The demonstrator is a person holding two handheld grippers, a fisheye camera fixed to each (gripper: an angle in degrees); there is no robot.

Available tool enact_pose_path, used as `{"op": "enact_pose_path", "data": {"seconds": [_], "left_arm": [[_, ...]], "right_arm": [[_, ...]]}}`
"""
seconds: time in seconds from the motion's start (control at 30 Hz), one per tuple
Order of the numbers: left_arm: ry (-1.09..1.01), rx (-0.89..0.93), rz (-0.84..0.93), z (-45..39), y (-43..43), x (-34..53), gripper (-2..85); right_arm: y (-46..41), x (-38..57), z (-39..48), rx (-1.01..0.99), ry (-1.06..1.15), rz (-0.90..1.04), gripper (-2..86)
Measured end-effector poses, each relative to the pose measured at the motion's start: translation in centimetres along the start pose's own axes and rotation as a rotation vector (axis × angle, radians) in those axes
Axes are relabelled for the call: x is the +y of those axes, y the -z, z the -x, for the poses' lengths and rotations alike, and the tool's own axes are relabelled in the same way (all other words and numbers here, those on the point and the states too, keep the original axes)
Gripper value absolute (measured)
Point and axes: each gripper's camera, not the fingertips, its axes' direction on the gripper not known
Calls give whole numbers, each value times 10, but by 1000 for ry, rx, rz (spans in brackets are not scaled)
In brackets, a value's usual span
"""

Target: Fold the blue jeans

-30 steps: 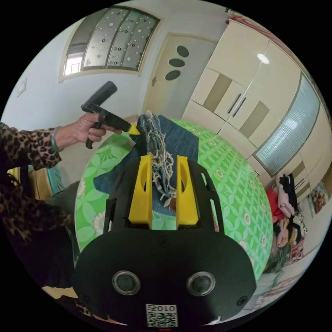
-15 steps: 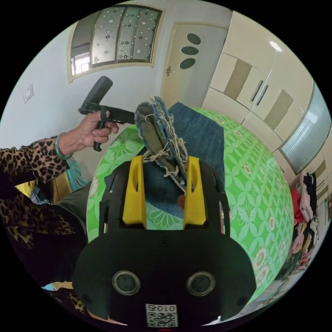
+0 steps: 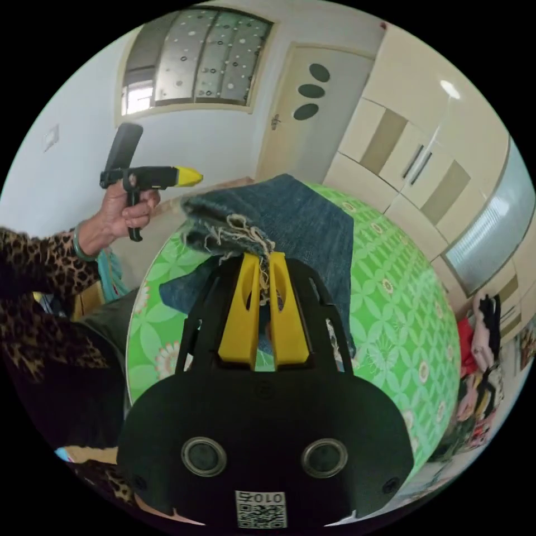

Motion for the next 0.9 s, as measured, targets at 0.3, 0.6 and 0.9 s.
{"op": "enact_pose_path", "data": {"seconds": [0.3,0.6,0.9], "left_arm": [[-383,-209,242,-149,-68,20,54],[-576,-464,304,-242,-118,58,15],[-555,-474,316,-286,-138,66,-3]], "right_arm": [[-46,13,-4,-79,-20,87,33],[-52,5,-6,-49,-35,125,49],[-55,1,-24,-77,-34,142,35]]}}
